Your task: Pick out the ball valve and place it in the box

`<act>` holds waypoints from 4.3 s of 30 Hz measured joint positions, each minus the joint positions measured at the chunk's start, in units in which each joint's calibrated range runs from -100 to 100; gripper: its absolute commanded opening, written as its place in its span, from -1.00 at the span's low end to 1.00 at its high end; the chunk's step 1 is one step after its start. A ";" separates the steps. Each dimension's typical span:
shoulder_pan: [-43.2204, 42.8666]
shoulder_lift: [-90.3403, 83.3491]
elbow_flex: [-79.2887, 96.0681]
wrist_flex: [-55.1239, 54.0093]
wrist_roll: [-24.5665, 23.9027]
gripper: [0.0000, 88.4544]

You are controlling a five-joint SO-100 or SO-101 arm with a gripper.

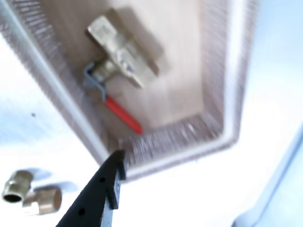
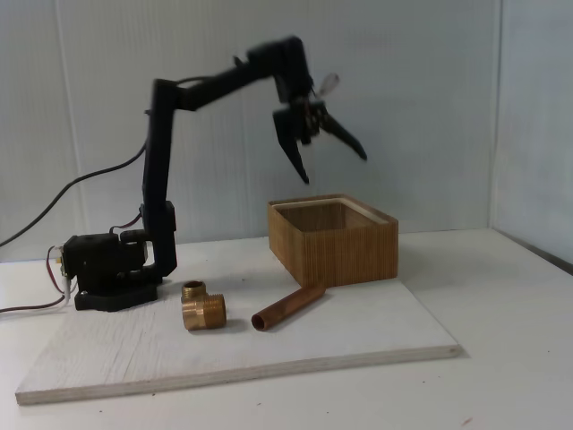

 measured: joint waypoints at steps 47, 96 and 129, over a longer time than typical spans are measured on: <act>14.23 -106.48 89.79 -19.95 11.52 -0.07; 23.49 -106.82 126.55 -58.38 12.19 -0.07; 31.20 -106.82 126.65 -37.06 12.40 -0.07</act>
